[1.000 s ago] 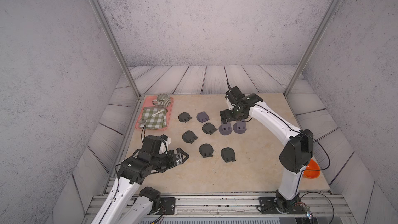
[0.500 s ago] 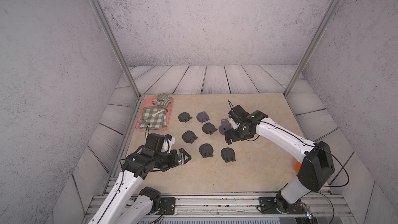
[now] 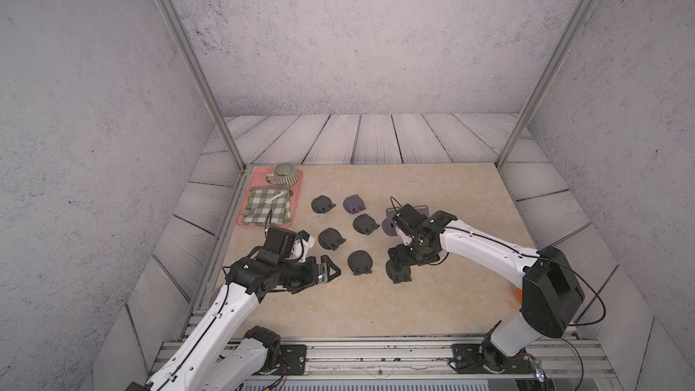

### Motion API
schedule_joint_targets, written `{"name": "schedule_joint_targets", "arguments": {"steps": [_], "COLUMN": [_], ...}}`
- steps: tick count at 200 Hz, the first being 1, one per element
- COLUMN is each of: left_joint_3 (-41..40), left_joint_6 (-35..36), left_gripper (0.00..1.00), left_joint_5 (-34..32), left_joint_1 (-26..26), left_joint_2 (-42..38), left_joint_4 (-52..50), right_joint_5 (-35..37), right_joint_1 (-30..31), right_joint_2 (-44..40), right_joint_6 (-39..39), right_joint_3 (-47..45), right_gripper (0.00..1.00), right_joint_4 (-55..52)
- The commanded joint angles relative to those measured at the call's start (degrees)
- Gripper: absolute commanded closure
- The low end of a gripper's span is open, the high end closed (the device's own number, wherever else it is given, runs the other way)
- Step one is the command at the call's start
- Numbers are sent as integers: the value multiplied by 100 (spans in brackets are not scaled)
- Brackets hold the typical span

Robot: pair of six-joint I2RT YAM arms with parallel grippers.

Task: Open the phone stand
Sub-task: Pick up the phone stand at the center of the board.

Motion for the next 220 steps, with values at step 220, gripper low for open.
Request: {"name": "schedule_joint_targets", "arguments": {"steps": [220], "left_joint_3": [46], "left_joint_6": [56], "left_gripper": [1], "left_joint_5": [-4], "left_joint_1": [-255], "left_joint_2": [174], "left_joint_4": [58], "right_joint_5": [-190], "right_joint_1": [132], "right_joint_2": [1341], "right_joint_6": [95], "right_joint_3": [-209], "right_gripper": [27], "right_joint_4": [486]}}
